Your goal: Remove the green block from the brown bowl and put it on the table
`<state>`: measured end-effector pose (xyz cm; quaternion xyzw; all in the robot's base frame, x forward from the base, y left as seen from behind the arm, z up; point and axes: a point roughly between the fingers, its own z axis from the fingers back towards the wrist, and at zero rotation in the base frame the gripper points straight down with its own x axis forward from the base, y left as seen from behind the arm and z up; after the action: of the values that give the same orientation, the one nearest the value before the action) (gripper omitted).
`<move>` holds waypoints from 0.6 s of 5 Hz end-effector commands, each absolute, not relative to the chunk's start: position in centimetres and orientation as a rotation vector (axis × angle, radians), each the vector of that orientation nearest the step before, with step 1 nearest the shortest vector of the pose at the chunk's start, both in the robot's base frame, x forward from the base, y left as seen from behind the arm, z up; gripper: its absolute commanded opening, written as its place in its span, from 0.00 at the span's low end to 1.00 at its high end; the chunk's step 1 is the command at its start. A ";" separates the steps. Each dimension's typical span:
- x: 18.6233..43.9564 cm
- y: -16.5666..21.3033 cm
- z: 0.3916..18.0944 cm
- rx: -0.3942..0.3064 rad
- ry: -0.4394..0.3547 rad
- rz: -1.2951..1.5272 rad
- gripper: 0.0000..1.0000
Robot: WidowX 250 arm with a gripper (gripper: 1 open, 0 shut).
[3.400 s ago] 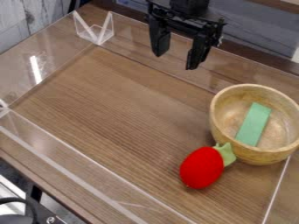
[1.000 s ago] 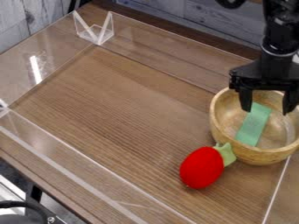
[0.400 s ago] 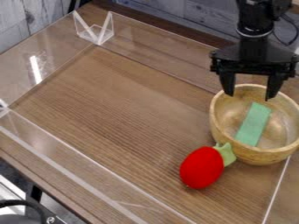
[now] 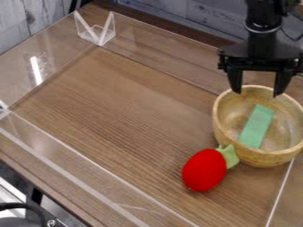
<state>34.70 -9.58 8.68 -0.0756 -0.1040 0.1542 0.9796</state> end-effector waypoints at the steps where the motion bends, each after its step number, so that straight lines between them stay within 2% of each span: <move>1: 35.7 -10.3 9.6 -0.174 -0.253 0.283 1.00; 3: 34.9 -12.2 9.0 -0.196 -0.238 0.176 1.00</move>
<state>34.36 -11.98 7.56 -0.0888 -0.0968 0.0896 0.9873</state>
